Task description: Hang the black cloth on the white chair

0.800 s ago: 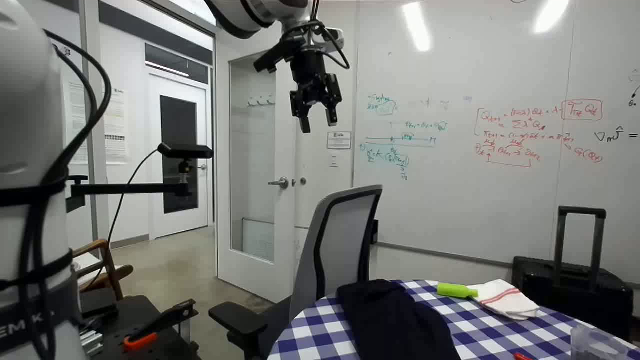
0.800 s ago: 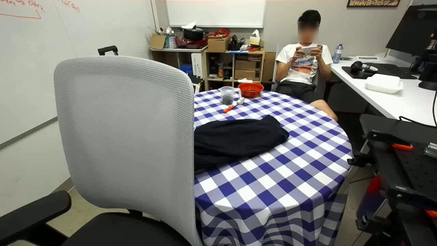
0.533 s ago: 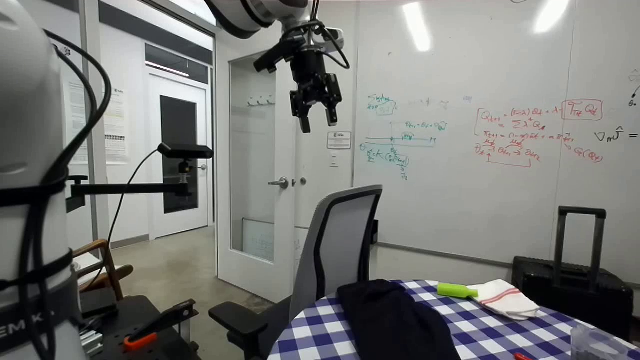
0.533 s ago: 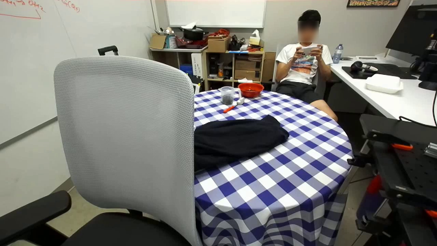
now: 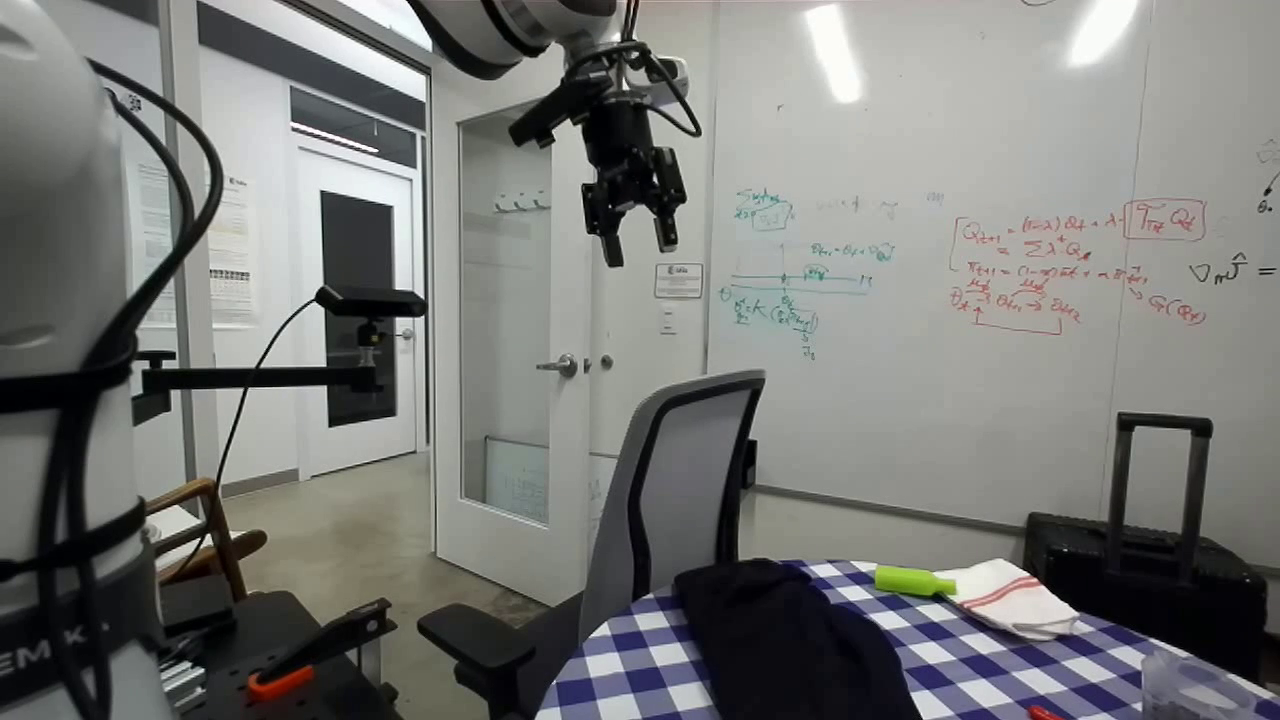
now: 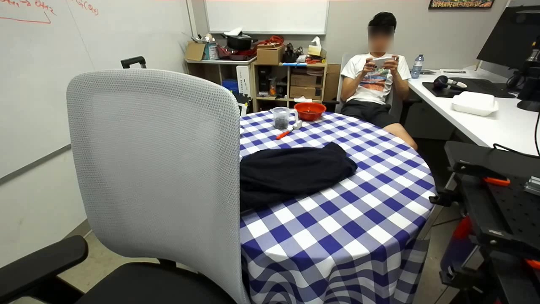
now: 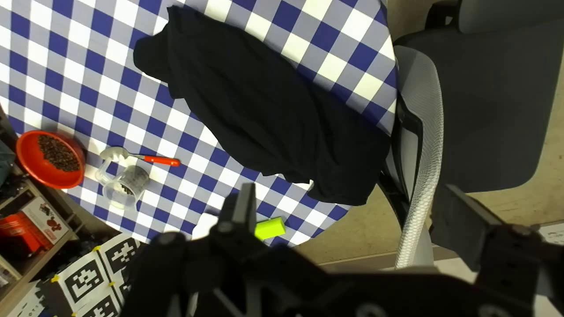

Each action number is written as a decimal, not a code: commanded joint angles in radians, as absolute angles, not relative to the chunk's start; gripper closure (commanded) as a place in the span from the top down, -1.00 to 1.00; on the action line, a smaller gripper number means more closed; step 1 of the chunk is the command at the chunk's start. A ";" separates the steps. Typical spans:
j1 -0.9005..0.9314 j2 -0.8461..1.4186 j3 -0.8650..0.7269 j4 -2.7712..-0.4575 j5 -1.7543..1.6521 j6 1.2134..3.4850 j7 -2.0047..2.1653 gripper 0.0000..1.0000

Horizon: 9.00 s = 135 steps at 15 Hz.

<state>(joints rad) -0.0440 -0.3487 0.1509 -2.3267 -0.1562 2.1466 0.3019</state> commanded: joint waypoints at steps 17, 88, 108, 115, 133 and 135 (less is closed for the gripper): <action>-0.233 0.242 -0.193 -2.303 0.089 2.619 0.277 1.00; -0.132 0.491 -0.108 -1.434 0.206 2.396 0.311 -0.96; 0.296 0.485 -0.040 -1.207 -0.121 2.079 0.431 -0.96; 0.431 0.610 0.015 -1.214 -0.242 2.005 0.419 -0.96; 0.401 0.619 0.029 -1.324 -0.239 1.981 0.305 1.00; 0.351 0.602 0.018 -1.329 -0.227 1.987 0.300 1.00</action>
<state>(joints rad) 0.4131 0.6367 0.0216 -1.3227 -0.2366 2.0026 0.3296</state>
